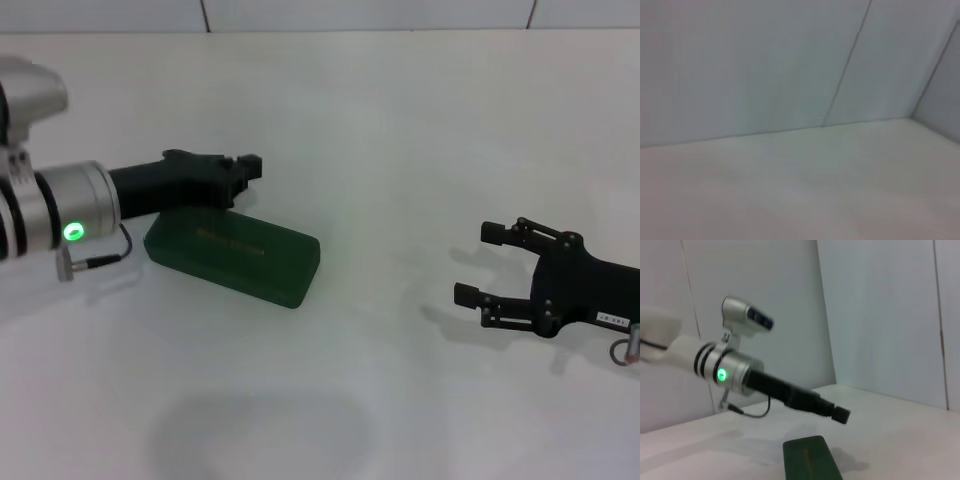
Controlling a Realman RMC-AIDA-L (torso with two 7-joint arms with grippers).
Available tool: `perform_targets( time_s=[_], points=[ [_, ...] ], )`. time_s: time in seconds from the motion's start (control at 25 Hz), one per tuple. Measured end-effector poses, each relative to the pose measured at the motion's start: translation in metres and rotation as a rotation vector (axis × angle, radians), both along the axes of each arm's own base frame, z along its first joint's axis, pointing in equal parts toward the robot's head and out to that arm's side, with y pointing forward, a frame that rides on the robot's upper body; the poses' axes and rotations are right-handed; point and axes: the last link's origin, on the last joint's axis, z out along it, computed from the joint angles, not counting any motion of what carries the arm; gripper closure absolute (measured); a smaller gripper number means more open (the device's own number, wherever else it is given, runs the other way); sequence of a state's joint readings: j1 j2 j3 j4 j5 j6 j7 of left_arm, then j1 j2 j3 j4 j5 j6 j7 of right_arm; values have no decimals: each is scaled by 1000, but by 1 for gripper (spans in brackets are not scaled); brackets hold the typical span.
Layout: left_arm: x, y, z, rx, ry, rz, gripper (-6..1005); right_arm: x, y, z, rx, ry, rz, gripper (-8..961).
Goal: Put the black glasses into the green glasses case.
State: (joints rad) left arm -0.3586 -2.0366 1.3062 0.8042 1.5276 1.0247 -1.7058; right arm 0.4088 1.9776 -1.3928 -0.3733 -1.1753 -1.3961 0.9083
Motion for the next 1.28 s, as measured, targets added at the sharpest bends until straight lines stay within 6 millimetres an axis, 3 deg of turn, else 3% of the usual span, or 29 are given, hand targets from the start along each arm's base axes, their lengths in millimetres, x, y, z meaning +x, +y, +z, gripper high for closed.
perform_targets(
  time_s=[0.24, 0.44, 0.52, 0.88, 1.12, 1.28],
  points=[
    [11, 18, 22, -137, 22, 96, 849, -1, 1, 1, -7, 2, 6, 80],
    [12, 20, 36, -123, -15, 88, 847, -1, 1, 3, -11, 4, 2, 80],
    [11, 19, 42, -106, -28, 68, 766, 0, 2, 5, -11, 3, 1, 80],
    [3, -20, 71, -58, -57, -209, 402, -7, 12, 30, -64, 26, 31, 81],
    [-9, -63, 76, -106, -58, -369, 171, -8, 6, 50, -146, 9, 118, 81],
    [-27, -89, 79, -132, -44, -348, 151, -8, 2, 51, -173, -19, 144, 82]
  ],
)
